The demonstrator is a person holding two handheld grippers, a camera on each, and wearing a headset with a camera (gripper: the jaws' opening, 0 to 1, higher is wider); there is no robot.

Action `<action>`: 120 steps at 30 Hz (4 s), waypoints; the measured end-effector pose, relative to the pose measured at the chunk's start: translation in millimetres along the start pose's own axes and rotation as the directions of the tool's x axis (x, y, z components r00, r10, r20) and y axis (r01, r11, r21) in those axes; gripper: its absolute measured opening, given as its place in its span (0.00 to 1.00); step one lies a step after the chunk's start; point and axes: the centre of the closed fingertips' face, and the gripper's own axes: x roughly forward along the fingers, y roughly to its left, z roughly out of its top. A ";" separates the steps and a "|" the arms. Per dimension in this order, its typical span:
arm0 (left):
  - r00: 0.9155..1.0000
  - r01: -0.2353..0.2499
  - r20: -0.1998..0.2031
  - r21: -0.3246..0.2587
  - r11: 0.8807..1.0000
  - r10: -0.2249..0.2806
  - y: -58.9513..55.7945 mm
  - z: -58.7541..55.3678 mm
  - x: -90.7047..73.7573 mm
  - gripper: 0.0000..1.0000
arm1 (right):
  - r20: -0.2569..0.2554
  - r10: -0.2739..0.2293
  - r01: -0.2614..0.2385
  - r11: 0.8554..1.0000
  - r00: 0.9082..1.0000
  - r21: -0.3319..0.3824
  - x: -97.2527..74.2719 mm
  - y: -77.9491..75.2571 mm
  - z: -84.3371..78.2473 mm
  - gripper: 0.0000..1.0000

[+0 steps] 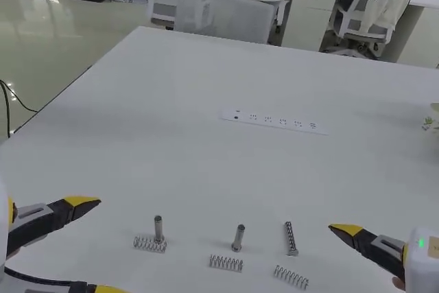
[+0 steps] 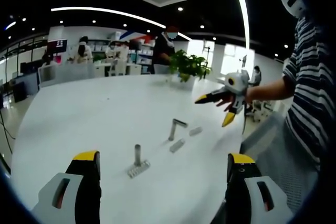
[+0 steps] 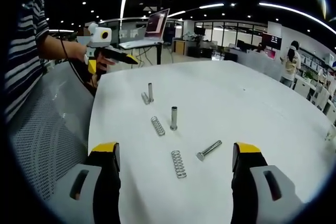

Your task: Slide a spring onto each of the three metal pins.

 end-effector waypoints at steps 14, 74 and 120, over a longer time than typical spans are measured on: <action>1.000 0.003 -0.001 -0.003 1.000 -0.003 0.0 0.0 1.6 0.98 | 0.003 -0.019 0.019 0.999 1.000 0.036 11.9 -19.8 14.5 0.80; 1.000 -0.013 -0.019 -0.017 1.000 0.012 6.8 -9.2 -0.1 0.98 | -0.376 -0.089 0.278 0.829 0.922 0.486 80.1 -84.9 -47.4 0.10; 1.000 0.000 -0.026 -0.018 1.000 0.000 3.4 -11.2 1.6 0.97 | -0.218 -0.147 0.221 0.902 0.965 0.371 56.8 -69.8 -12.2 0.05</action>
